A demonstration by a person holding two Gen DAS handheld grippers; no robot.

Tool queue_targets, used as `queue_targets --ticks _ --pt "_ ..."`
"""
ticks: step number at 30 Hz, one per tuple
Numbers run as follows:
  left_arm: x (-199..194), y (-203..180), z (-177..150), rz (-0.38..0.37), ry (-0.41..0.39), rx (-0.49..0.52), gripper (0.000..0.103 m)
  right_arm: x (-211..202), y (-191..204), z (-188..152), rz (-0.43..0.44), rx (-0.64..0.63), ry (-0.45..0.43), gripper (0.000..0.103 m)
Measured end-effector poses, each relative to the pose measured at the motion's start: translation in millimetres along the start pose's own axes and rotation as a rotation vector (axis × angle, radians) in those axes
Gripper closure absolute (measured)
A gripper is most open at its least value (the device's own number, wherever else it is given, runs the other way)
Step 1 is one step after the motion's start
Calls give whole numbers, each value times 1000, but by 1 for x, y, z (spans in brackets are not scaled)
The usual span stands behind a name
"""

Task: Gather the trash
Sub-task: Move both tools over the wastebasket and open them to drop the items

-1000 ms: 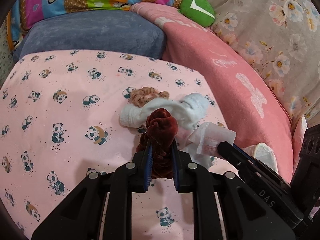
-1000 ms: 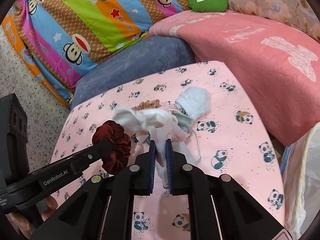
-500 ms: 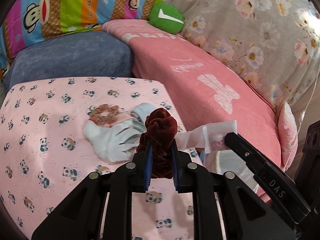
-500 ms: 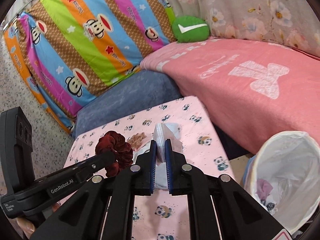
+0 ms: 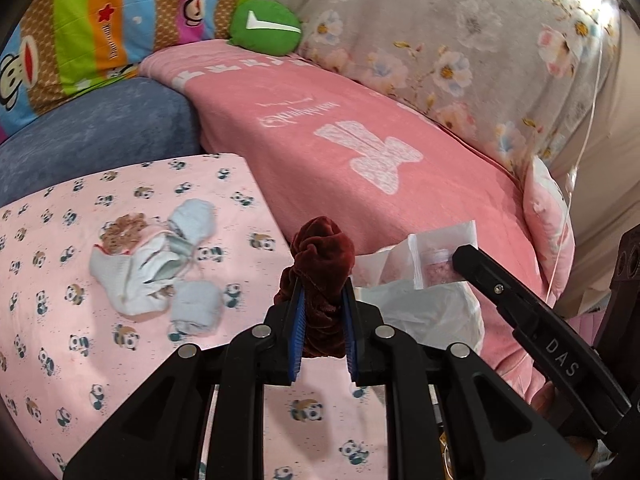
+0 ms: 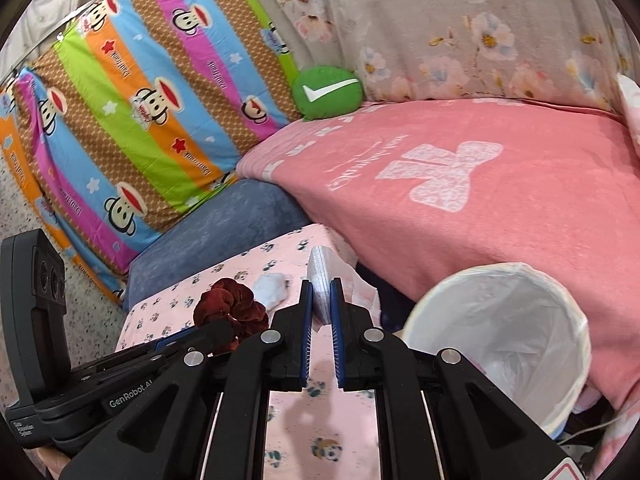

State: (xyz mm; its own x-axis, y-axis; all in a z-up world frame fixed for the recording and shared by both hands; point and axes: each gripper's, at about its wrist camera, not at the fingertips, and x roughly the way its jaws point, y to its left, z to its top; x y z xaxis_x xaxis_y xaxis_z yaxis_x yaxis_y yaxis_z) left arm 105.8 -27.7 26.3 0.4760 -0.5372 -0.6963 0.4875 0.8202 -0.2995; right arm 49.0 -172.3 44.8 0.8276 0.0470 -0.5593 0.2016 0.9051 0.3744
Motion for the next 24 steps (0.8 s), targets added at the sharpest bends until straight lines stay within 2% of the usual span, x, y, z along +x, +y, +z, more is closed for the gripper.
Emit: queue_targets --ticks 16,21,22,23,24 --pt "41 -87 -14 -106 91 140 86 -30 -86 -11 -107 110 -13 93" --pt "50 -100 -14 -143 107 138 85 -35 -100 -15 -136 122 -14 91" --pt "51 -102 -14 -147 111 136 81 -37 -102 -15 -145 123 -18 88" --pt "53 -103 -14 -147 113 135 72 -38 -102 -15 -150 125 -24 88" --pt "53 -104 -13 -139 109 134 67 -39 -104 -16 -152 128 -25 88"
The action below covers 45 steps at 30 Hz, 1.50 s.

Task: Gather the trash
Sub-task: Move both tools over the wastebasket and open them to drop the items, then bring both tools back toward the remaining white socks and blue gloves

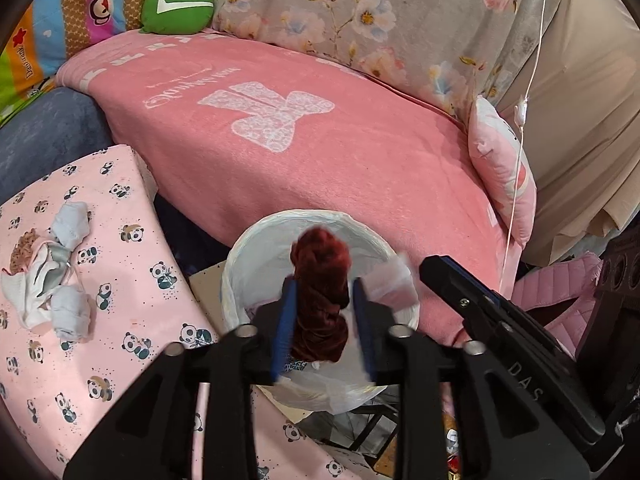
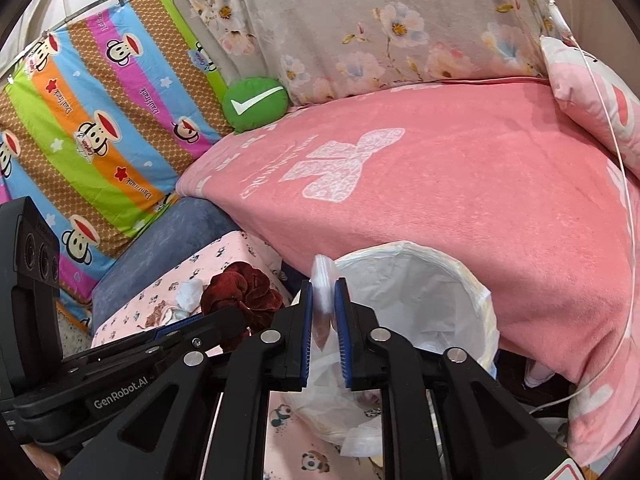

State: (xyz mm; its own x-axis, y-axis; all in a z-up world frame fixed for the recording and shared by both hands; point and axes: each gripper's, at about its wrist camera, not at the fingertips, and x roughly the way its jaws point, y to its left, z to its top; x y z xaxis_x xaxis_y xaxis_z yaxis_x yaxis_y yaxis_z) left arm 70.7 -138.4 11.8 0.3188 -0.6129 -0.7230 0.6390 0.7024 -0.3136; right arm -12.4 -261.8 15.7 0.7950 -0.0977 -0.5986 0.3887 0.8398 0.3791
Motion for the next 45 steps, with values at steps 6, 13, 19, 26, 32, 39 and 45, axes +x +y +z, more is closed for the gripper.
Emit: queue_targets --ticks 6,13,19,26,32,39,45 --pt "-5 0 1 44 -31 -5 45 -1 -6 1 -2 5 -6 87" --pt "-12 12 0 72 -44 -35 45 0 2 1 11 -15 -1 82" --pt "-21 26 -3 103 -60 -62 45 4 15 -2 26 -40 16 81" --pt "-31 47 -7 142 -72 -98 45 12 38 -11 50 -79 40 74" --pt "-38 70 -12 180 -76 -135 45 21 59 -20 69 -111 66 72" --pt "-46 98 -21 195 -78 -195 44 32 81 -30 87 -142 97 69" --pt "-53 122 -30 236 -83 -232 44 44 104 -39 104 -176 127 67"
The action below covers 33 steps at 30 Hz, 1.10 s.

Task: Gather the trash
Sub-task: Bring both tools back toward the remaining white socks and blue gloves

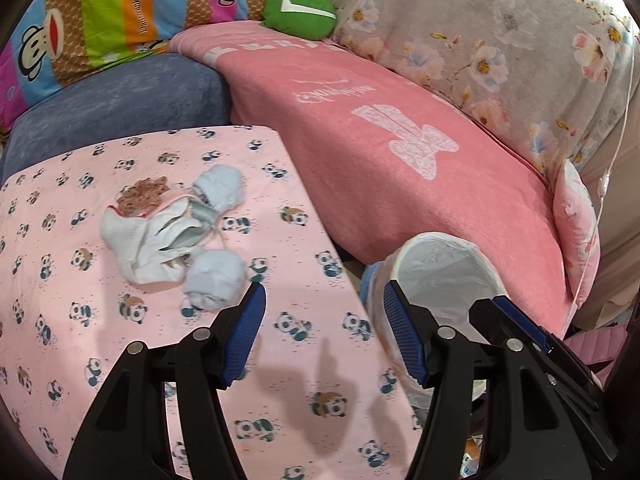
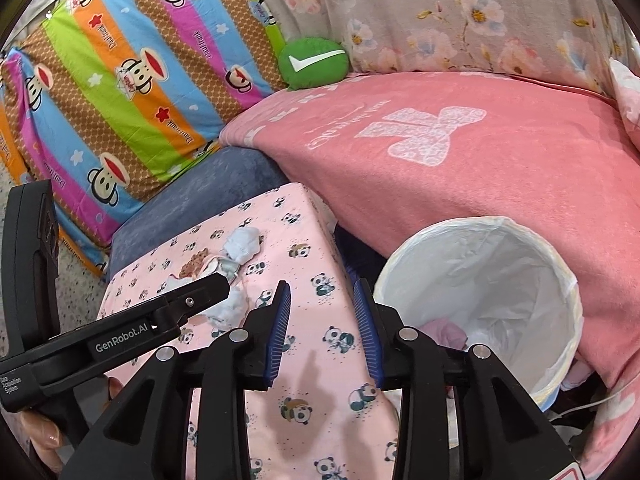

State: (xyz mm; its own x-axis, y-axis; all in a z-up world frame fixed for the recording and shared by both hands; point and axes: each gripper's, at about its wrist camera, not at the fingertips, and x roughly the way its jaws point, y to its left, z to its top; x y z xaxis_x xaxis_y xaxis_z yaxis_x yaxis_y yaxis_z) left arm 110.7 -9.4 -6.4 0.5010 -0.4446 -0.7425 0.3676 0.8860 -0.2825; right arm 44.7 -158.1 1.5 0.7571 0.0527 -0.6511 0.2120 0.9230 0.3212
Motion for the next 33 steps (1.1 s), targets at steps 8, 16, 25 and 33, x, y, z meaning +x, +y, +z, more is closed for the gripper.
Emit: queue_targets --ticks 8,16,25,33 --pt "-1 48 -4 96 6 -58 44 29 38 -12 41 -50 59 60" --pt "8 97 -11 240 32 -86 44 67 72 -26 78 -78 130 56" --pt "27 141 -5 289 64 -140 44 119 103 -37 78 -99 197 46" --pt "54 161 7 269 87 -174 32 159 113 -37 70 -90 237 45"
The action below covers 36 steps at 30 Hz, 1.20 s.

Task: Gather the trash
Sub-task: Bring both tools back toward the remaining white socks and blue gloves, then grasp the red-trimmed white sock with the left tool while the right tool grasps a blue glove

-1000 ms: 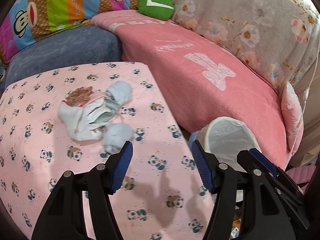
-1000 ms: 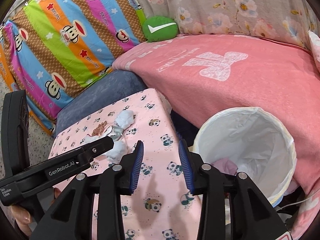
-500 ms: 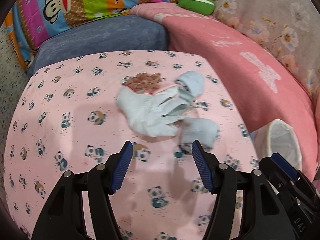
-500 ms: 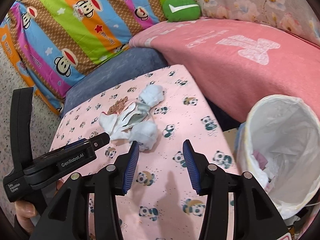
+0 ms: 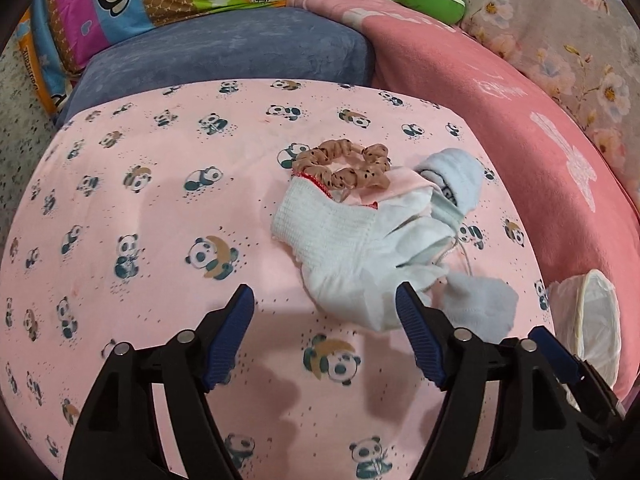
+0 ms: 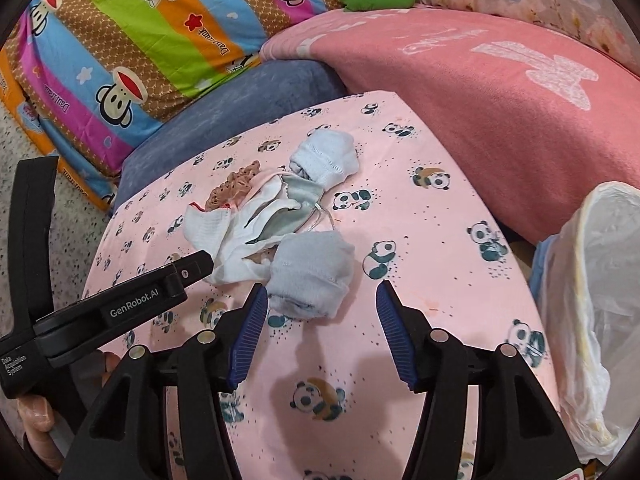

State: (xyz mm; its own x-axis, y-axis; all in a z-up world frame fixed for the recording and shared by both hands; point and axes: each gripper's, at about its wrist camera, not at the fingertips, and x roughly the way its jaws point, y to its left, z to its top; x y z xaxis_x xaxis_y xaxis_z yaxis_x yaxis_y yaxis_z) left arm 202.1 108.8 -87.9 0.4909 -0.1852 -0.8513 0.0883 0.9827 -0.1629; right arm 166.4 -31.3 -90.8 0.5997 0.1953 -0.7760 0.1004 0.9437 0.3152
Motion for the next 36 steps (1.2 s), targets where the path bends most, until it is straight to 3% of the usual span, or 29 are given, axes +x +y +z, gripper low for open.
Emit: queue_targets --ticks 7,12,15,17,21,36 --pt "27 5 9 -28 48 -40 32 27 4 8 -7 10 21 44" --pt "26 6 9 -40 25 -26 33 40 6 7 7 11 35 42" --pt "24 6 8 -62 22 -17 52 43 7 6 23 8 48 44" --pt "23 7 7 -92 33 -16 72 45 8 6 39 1 54 56" --pt "16 3 4 -118 42 -7 85 39 13 4 41 -19 52 64" --pt "-63 -37 0 -167 -81 65 87 -43 -5 3 71 22 -76 65"
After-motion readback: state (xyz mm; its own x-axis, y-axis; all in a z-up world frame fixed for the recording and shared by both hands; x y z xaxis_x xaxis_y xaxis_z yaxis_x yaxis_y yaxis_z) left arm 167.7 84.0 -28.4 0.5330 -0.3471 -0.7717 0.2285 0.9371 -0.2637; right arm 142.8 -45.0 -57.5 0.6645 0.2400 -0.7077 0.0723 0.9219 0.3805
